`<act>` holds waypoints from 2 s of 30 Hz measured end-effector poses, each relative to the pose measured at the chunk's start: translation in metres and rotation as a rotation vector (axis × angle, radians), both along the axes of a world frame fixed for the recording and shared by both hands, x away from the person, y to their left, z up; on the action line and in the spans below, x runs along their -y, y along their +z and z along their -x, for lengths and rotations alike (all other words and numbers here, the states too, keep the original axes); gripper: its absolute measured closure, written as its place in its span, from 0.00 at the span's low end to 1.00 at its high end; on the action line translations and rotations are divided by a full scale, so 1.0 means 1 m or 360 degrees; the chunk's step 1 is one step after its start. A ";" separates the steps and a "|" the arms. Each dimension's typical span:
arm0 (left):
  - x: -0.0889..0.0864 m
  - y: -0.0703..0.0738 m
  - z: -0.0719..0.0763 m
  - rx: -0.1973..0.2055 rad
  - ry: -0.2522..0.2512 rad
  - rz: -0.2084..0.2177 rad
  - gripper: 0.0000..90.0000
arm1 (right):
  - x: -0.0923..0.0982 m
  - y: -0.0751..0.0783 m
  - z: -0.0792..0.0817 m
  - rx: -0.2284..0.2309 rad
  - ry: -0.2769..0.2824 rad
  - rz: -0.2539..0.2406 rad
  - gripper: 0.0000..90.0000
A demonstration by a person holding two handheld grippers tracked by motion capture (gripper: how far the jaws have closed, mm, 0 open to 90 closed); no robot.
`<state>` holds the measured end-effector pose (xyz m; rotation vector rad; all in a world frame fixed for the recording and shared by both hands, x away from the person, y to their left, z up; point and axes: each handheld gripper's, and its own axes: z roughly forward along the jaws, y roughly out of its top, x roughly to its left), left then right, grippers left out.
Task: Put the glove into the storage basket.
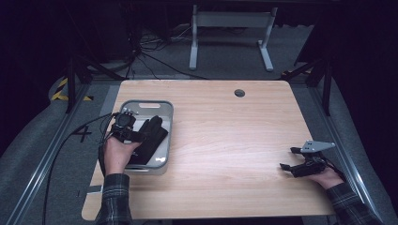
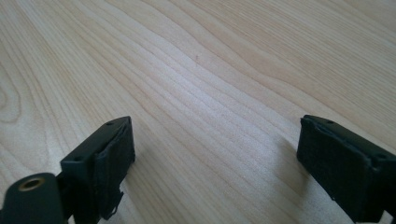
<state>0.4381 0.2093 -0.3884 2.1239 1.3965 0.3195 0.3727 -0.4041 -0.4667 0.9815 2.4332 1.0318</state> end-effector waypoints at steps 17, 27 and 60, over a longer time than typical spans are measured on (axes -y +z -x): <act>0.054 0.022 0.010 0.0116 -0.0257 0.0137 0.24 | 0.000 0.000 0.000 0.0000 0.0000 0.0000 0.13; 0.103 0.023 0.025 0.0174 -0.0460 0.0206 0.24 | 0.000 0.000 0.000 0.0000 0.0000 0.0000 0.13; 0.215 -0.037 0.061 0.0205 -0.0803 0.0134 0.16 | 0.000 0.000 0.000 0.0000 0.0000 0.0000 0.13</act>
